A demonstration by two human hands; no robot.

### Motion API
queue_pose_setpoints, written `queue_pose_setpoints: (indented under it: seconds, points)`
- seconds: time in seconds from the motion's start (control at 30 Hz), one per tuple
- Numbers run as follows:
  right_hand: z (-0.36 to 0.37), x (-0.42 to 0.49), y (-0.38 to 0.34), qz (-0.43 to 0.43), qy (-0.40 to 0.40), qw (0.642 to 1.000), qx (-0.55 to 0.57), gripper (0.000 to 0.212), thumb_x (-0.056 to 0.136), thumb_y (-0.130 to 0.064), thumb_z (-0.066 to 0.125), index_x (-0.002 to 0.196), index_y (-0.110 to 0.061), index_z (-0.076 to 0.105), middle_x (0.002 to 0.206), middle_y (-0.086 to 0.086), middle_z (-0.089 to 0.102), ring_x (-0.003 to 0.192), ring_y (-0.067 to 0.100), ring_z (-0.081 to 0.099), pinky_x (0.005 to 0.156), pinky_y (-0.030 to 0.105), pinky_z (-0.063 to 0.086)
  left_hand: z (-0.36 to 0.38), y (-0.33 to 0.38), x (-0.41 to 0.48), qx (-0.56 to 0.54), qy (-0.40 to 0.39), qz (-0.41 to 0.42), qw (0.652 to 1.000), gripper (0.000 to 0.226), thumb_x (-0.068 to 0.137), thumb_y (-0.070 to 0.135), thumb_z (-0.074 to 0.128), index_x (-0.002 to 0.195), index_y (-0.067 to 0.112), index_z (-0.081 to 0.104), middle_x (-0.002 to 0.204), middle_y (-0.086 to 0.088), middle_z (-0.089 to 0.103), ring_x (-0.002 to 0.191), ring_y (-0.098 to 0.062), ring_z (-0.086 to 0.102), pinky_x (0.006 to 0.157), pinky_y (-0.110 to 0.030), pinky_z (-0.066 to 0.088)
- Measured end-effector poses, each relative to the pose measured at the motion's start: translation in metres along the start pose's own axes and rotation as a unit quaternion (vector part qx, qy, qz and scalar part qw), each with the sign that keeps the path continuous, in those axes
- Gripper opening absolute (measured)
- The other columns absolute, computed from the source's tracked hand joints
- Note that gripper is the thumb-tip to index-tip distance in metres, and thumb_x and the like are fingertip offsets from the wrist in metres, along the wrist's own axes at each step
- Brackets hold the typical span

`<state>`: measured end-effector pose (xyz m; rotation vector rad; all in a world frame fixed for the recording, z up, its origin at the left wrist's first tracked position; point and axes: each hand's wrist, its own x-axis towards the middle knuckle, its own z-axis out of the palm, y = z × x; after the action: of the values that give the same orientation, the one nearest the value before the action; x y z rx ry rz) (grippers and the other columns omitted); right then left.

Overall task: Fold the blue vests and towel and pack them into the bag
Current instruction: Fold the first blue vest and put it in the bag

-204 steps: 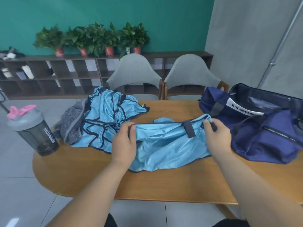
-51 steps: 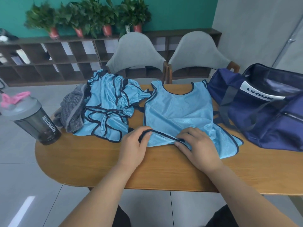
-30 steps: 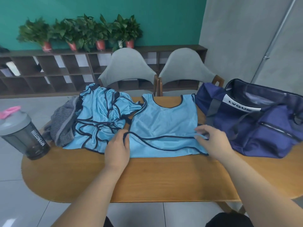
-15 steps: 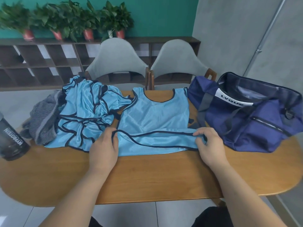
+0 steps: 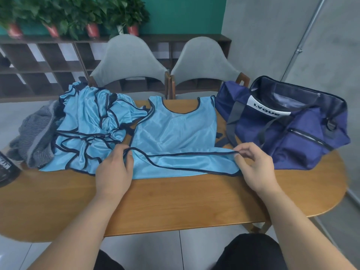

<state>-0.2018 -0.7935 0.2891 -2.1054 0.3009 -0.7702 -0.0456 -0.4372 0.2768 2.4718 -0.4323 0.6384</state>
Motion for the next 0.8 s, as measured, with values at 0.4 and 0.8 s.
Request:
queue_pose_setpoints:
  seconds: [0.4,0.8]
  points:
    - [-0.014,-0.012,0.021,-0.092,-0.171,0.969,-0.152,0.041,0.079,-0.024,0.086,0.115,-0.036,0.07,0.117,-0.02,0.066,0.117,0.007,0.06,0.103,0.023,0.045,0.001,0.002,-0.002,0.019,0.003,-0.004,1.0,0.021,0.108,0.028,0.053,0.12,0.012,0.059,0.079,-0.007,0.068,0.065,-0.032,0.065,0.054,-0.039,0.049]
    - [-0.017,-0.012,0.02,-0.004,-0.095,0.992,-0.078,0.021,0.096,-0.046,0.065,0.084,-0.031,0.073,0.082,-0.014,0.071,0.083,0.008,0.065,0.077,0.025,0.049,0.001,0.0,-0.005,0.04,0.011,-0.009,0.999,0.024,0.109,0.028,0.048,0.123,0.01,0.057,0.068,-0.006,0.062,0.057,-0.033,0.061,0.049,-0.038,0.046]
